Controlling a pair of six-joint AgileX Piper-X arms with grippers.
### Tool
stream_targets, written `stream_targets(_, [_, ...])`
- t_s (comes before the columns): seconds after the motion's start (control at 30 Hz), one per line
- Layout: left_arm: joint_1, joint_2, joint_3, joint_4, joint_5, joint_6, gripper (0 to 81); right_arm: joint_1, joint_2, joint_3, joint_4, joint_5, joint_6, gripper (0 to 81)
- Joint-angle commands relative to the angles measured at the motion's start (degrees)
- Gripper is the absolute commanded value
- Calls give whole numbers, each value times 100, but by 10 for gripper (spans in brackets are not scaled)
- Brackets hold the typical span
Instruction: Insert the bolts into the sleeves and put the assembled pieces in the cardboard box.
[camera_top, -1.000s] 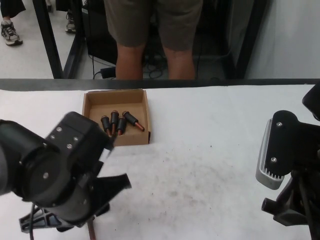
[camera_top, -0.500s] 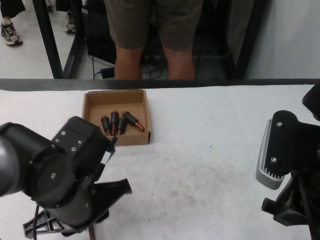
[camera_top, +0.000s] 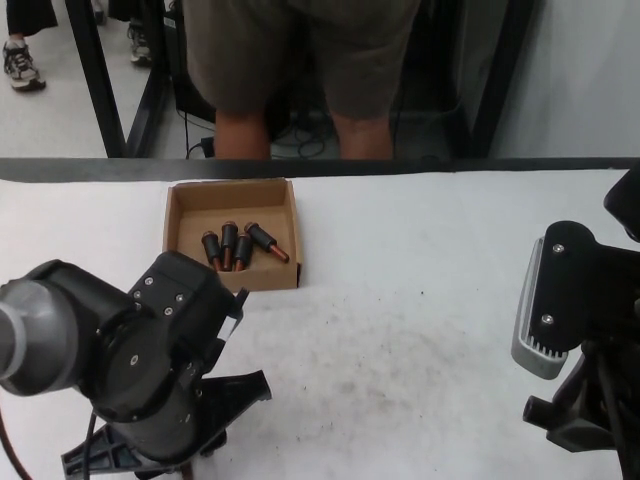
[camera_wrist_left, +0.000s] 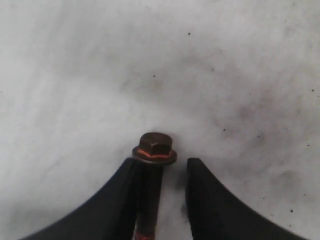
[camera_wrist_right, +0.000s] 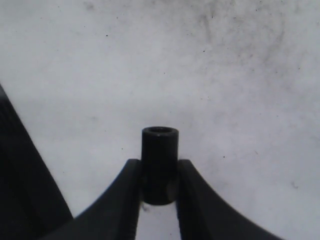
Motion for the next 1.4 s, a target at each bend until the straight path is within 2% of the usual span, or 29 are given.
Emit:
stream_targets(0.0, [-3, 146, 1, -171, -18, -4, 300, -17, -68, 2, 14, -39, 38, 2])
stream_targets(0.1, [-3, 146, 1, 35, -18, -23, 292, -17, -68, 2, 14, -39, 38, 2])
stream_targets(0.17, [-3, 146, 1, 181, 7, -23, 244, -17, -68, 2, 14, -39, 38, 2])
stream_targets(0.33, [-3, 146, 1, 293, 458, -23, 10, -17, -68, 2, 14, -39, 38, 2])
stream_targets(0.47, [-3, 126, 1, 249, 890, 43, 8, -17, -68, 2, 14, -39, 38, 2])
stream_targets(0.6, [-3, -164, 1, 249, 929, 381, 8, -17, -68, -18, 13, -70, 38, 2])
stream_targets(0.73, [70, -730, 1, -52, 941, 1186, 8, -17, -68, -168, 1, -674, 105, 2])
stream_targets(0.9, [431, -1494, 1, -168, 1293, 1671, 8, -17, -68, -370, -517, -1396, 1018, 2])
stream_targets(1.07, [914, -2397, 1, -1078, 1958, 1805, 8, -17, -54, -392, -1573, -2014, 1930, 2])
stream_targets(1.23, [1260, -3048, 1, -2299, 2682, 1805, 8, 74, -54, -392, -2511, -2073, 2535, 2])
stream_targets(1.37, [1260, -3316, 1, -2970, 3000, 1805, 8, 337, 109, -392, -3269, -2154, 3089, 2])
